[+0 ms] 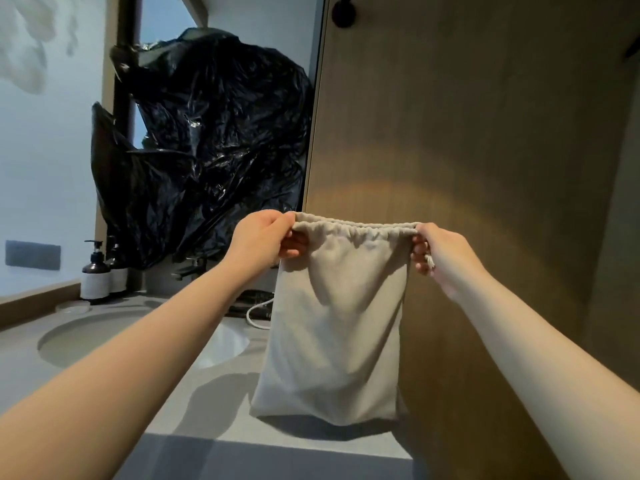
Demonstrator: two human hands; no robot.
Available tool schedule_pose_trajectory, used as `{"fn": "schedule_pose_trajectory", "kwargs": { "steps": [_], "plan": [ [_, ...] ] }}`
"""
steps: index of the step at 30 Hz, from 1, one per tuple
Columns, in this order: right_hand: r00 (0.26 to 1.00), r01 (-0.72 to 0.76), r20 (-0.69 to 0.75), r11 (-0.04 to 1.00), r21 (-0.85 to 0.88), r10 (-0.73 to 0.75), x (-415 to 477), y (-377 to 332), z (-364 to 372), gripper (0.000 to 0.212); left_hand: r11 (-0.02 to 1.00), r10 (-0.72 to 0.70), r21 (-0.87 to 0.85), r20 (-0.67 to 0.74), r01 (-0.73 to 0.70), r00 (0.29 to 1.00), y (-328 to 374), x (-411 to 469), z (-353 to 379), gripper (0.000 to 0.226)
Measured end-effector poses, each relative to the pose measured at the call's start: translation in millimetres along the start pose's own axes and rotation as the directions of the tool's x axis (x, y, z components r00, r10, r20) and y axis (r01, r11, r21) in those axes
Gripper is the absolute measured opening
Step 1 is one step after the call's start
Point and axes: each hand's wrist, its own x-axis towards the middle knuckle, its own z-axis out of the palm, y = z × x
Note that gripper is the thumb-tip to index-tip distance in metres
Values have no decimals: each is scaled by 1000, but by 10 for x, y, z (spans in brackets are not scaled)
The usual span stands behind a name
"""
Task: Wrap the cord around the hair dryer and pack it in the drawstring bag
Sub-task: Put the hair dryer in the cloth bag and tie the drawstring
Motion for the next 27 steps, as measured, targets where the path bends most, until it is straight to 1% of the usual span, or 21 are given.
{"fn": "schedule_pose_trajectory", "kwargs": {
  "steps": [3, 8, 10, 13, 17, 20, 21, 24, 27],
  "plan": [
    [1000, -13, -2, 998, 57, 14, 2, 4, 15, 23, 999, 20, -28, -2, -20, 1000, -84, 18, 32, 42],
    [1000, -20, 18, 984, 180, 17, -2, -35, 57, 21, 995, 96, -10, 8, -96, 995, -166, 33, 70, 37],
    [1000, -18, 21, 982, 189, 14, 26, -8, 59, 20, 994, 111, -4, 1, -111, 994, -187, 44, 75, 35],
    [999, -17, 41, 980, 199, 9, 62, 89, 81, 20, 989, 144, 20, 5, -144, 990, -305, 76, 52, 36],
    [996, -19, 94, 971, 240, -4, 99, 288, 105, 22, 989, 146, 20, 14, -146, 989, -471, 39, 34, 37],
    [989, -15, 146, 972, 233, -20, 103, 434, 113, 23, 988, 149, 32, 7, -149, 989, -583, 3, 19, 34],
    [987, -15, 156, 973, 231, -22, 104, 471, 113, 24, 987, 150, 46, 13, -151, 989, -617, -8, 5, 33],
    [985, -20, 172, 967, 253, -24, 63, 507, 106, 26, 971, 179, 161, 2, -177, 984, -665, -43, -46, 36],
    [983, -15, 181, 965, 261, -34, -38, 515, 50, 25, 972, 152, 177, 31, -155, 988, -638, -181, -81, 43]
  ]
}}
